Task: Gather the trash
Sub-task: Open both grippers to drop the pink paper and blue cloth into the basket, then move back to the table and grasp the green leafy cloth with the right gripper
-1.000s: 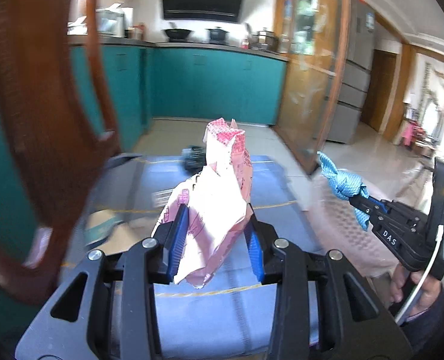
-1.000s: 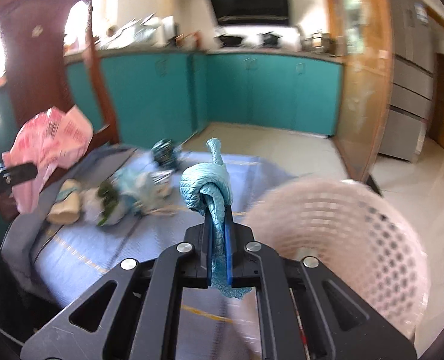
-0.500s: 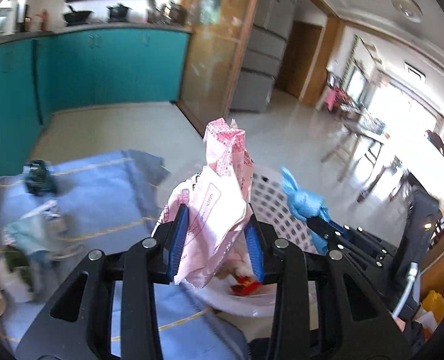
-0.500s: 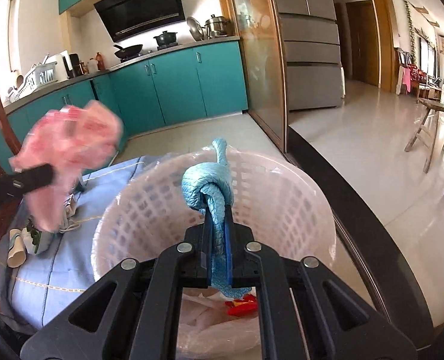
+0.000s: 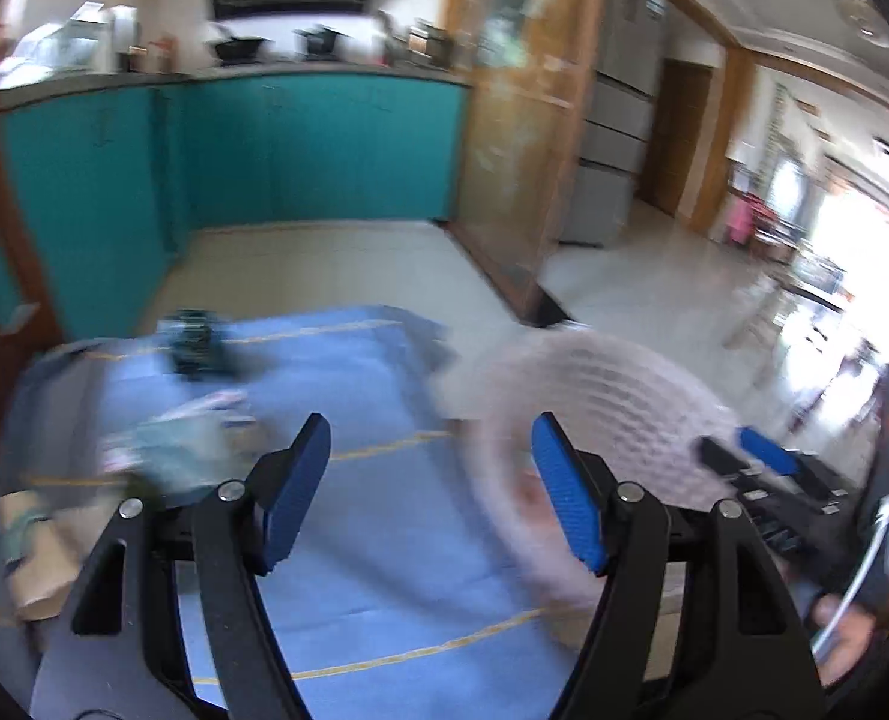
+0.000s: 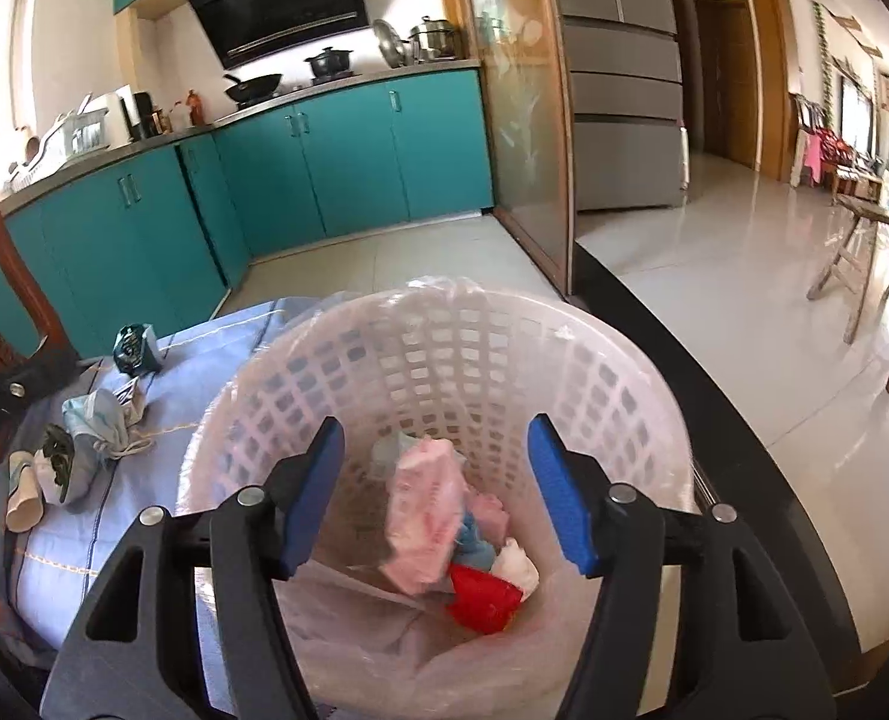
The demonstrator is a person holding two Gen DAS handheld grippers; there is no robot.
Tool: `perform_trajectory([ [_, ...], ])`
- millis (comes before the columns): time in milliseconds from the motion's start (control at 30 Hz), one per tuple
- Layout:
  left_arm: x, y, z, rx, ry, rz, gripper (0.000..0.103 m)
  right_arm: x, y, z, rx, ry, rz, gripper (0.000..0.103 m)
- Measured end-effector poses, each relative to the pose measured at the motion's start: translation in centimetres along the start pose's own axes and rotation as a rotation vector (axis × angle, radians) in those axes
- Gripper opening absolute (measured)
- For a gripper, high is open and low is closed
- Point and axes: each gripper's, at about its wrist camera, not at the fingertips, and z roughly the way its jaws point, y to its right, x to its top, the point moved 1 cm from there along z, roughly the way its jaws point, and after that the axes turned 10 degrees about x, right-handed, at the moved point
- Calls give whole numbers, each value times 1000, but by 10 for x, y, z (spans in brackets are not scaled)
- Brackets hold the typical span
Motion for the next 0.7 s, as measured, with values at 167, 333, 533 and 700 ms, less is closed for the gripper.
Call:
perform_trajectory([
  [167, -27, -80, -19, 172, -21, -90, 71, 4, -40, 10, 114, 3, -100, 63],
  [333, -49, -126, -43, 262, -43, -101, 69, 9, -123, 49, 418, -96, -201, 59],
  [533, -53, -151, -72, 302, -11, -119, 67, -4, -239, 110, 581, -236, -378, 40],
  [700, -59, -168, -79, 318, -17, -138, 67, -30, -265, 146, 644, -393, -357, 40],
])
